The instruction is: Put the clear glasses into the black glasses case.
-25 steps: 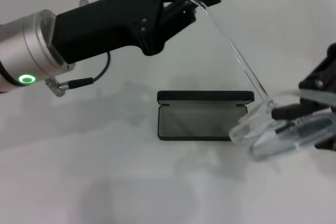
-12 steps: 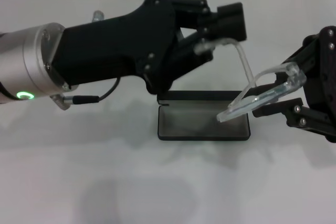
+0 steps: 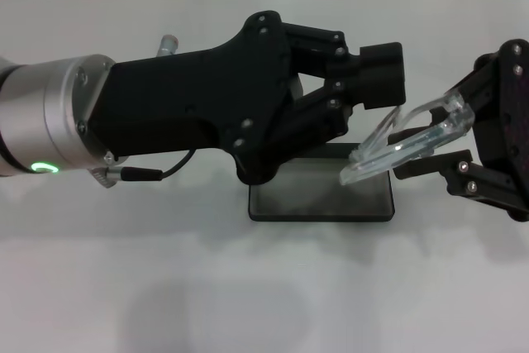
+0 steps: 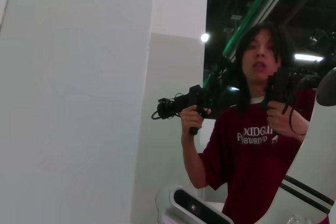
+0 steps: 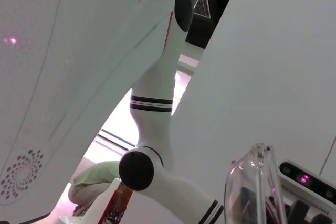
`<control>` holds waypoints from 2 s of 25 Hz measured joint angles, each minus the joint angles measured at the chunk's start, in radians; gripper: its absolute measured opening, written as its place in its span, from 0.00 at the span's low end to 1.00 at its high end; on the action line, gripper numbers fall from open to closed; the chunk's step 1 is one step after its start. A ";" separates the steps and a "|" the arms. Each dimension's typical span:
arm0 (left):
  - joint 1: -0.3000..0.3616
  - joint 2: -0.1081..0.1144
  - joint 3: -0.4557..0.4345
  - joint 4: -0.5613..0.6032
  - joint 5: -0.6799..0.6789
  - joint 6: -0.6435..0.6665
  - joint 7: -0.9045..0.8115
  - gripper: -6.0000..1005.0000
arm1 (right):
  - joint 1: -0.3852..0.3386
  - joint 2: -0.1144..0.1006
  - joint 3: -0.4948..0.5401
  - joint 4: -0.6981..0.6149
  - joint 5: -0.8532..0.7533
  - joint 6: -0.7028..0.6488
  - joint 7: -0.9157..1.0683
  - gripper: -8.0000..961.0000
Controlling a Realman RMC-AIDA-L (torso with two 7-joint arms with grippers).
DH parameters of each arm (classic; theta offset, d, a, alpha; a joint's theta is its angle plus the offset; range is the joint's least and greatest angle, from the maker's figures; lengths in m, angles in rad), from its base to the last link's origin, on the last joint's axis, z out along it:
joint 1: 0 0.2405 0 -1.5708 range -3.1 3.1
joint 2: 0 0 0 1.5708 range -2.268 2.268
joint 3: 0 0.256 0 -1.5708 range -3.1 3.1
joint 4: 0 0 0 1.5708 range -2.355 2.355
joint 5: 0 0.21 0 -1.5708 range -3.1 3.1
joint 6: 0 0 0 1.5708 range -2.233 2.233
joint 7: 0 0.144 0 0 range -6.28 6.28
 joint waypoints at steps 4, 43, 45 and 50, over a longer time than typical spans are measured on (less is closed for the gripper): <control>0.009 0.000 -0.001 0.000 -0.005 0.000 0.008 0.11 | -0.002 0.000 0.000 0.000 0.000 0.000 0.000 0.09; 0.105 0.010 -0.304 -0.004 0.003 0.044 0.014 0.11 | -0.005 -0.006 -0.006 -0.167 -0.176 0.067 0.391 0.10; 0.117 0.018 -0.376 0.000 0.024 0.043 0.011 0.11 | 0.008 -0.004 -0.015 -0.290 -0.290 0.079 0.568 0.10; 0.151 0.049 -0.500 0.002 0.082 0.049 -0.006 0.11 | 0.138 -0.006 -0.072 -0.448 -0.558 0.083 0.988 0.10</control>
